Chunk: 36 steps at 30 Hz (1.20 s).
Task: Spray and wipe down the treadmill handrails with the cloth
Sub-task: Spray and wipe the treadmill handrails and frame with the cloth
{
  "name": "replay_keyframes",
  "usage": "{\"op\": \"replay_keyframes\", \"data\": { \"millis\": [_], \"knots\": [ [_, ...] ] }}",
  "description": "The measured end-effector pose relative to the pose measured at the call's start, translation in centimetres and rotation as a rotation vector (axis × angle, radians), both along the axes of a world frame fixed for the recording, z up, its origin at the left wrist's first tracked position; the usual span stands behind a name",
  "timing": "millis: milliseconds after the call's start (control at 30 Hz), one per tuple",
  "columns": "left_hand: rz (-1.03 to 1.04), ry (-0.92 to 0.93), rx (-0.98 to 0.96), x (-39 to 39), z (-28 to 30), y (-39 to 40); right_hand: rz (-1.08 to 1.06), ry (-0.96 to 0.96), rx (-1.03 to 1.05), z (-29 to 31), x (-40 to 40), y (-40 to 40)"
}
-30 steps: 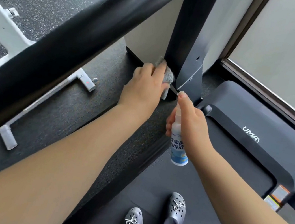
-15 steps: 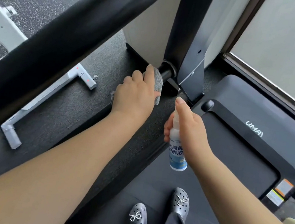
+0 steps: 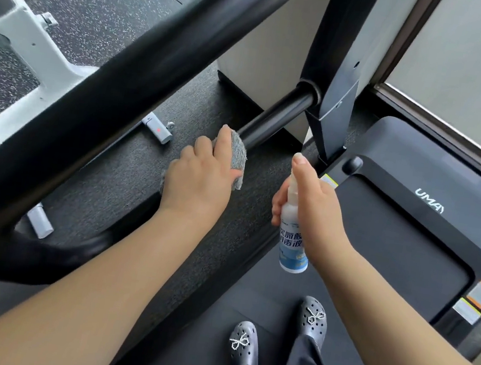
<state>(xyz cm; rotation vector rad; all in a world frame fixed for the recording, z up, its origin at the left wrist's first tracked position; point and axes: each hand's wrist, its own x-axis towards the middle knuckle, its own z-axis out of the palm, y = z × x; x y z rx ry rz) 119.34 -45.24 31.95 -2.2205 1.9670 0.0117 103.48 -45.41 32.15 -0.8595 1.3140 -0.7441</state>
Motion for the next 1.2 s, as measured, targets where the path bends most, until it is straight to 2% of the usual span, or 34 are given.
{"op": "replay_keyframes", "data": {
  "millis": [400, 500, 600, 800, 1033, 1200],
  "knots": [
    [0.061, -0.064, 0.082, 4.2, 1.7, 7.3, 0.051, -0.036, 0.000, 1.7, 3.3, 4.7],
    [0.078, -0.126, 0.129, 4.9, 1.8, 8.7, 0.058, -0.037, -0.011, 2.3, 3.6, 4.8],
    [0.069, -0.218, 0.060, 5.3, 1.9, 9.5, 0.060, -0.027, -0.025, 3.0, 3.5, 4.8],
    [0.004, -0.346, 0.120, 5.8, 2.8, 10.8, 0.071, -0.012, -0.043, 4.0, 3.4, 4.8],
    [-0.024, -0.479, 0.261, 6.0, 4.0, 11.2, 0.086, -0.012, -0.046, 5.7, 3.4, 5.8],
    [-0.089, -0.669, 0.380, 5.8, 5.4, 11.4, 0.092, -0.007, -0.036, 7.3, 3.2, 7.1]
  ]
}}
